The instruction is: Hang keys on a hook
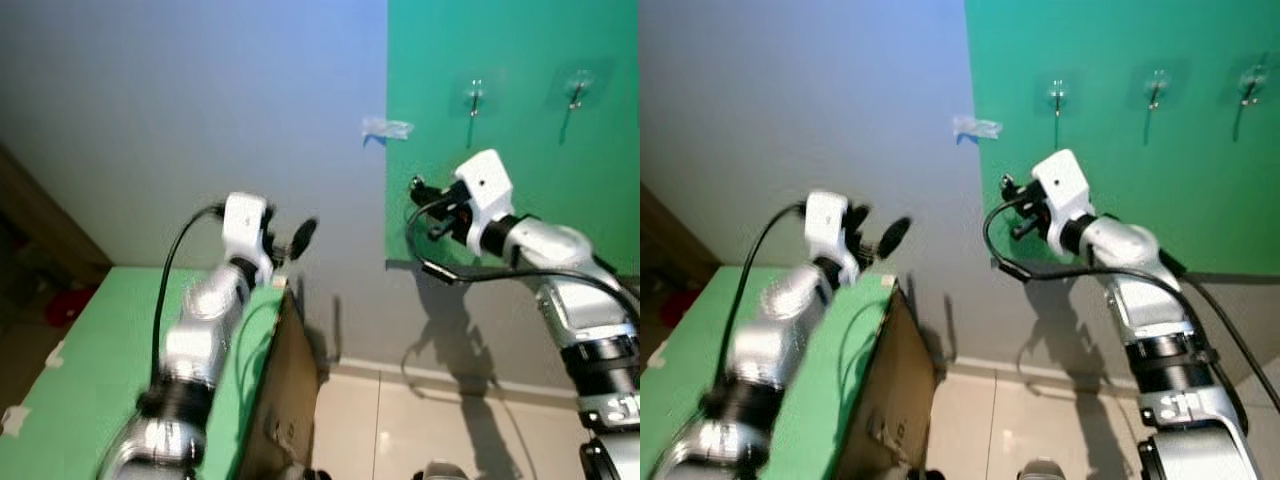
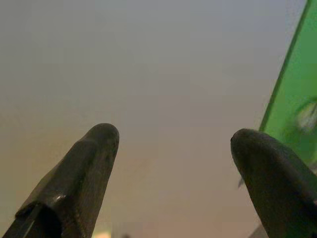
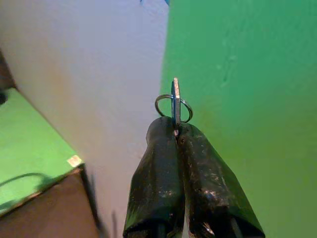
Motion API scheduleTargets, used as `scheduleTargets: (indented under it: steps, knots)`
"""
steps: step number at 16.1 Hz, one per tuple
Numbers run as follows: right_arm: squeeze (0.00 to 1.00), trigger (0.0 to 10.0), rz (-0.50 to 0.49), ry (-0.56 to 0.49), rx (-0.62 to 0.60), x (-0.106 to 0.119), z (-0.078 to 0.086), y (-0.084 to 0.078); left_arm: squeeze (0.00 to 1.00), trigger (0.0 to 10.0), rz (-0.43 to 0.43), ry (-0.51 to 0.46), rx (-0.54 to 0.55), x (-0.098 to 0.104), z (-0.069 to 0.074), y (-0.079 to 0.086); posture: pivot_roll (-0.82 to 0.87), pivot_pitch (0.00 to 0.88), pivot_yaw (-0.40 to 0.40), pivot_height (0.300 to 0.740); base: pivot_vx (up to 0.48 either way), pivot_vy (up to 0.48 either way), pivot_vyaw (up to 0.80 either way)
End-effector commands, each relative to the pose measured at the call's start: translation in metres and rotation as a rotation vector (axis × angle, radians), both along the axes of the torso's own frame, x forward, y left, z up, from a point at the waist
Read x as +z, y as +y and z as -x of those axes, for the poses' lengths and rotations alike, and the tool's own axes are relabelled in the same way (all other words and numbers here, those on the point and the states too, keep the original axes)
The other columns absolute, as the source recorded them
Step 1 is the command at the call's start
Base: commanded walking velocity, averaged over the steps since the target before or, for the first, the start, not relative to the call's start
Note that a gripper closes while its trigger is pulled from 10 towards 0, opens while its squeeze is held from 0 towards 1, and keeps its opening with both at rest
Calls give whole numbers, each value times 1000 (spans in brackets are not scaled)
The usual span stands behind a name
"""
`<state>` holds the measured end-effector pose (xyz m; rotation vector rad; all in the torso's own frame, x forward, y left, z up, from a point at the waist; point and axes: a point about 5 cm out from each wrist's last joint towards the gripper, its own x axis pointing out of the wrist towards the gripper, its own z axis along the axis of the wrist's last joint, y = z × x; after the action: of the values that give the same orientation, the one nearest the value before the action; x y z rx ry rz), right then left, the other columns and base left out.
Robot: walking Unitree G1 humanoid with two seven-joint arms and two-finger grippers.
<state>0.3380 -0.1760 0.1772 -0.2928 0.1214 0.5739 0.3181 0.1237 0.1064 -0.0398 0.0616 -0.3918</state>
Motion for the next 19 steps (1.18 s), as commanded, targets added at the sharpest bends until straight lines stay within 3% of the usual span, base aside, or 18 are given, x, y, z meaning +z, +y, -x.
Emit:
scheduleTargets:
  steps: [1,2,3,4,5,6,8,9,13,15,19]
  knots:
    - [0,0,1,-38,9,3,-2,7,0,10000,-32,-47,-21,4,6,-7,-222,23,168,740,0,0,0]
    - [0,0,-1,-51,2,2,-3,5,0,10000,-161,-77,-80,-2,16,-16,-224,22,171,740,0,0,0]
    - [0,0,-5,-61,-18,3,-5,3,0,10000,-207,-80,-51,-7,18,-13,-226,22,174,740,0,0,0]
    - [0,0,-12,-67,-32,4,-6,2,0,10000,-183,-66,-37,-9,20,-10,-226,22,174,740,0,0,0]
    - [0,0,-37,-92,-82,8,-11,-1,0,10000,-112,-58,37,-13,28,3,-234,23,186,740,0,0,0]
    - [0,0,-55,-101,-108,9,-12,-3,0,10000,-117,-74,86,-15,34,11,-232,22,188,740,0,0,0]
    - [0,0,-100,-122,-177,11,-17,-7,0,10000,-174,-114,292,-25,53,42,-229,20,188,740,0,0,0]
    - [0,0,-109,-123,-178,12,-18,-7,0,10000,-227,-121,336,-33,64,52,-223,16,186,740,0,0,0]
    - [0,0,-37,-122,-96,19,-17,-11,0,10000,-222,-100,321,-36,64,47,-226,3,174,740,0,0,0]
    - [0,0,-3,-124,-50,29,-14,-16,0,10000,-221,-124,308,-33,56,41,-232,0,171,740,0,0,0]
    - [0,0,76,-156,115,53,1,-19,0,10000,-186,-133,258,-30,46,30,-249,0,170,740,0,0,0]
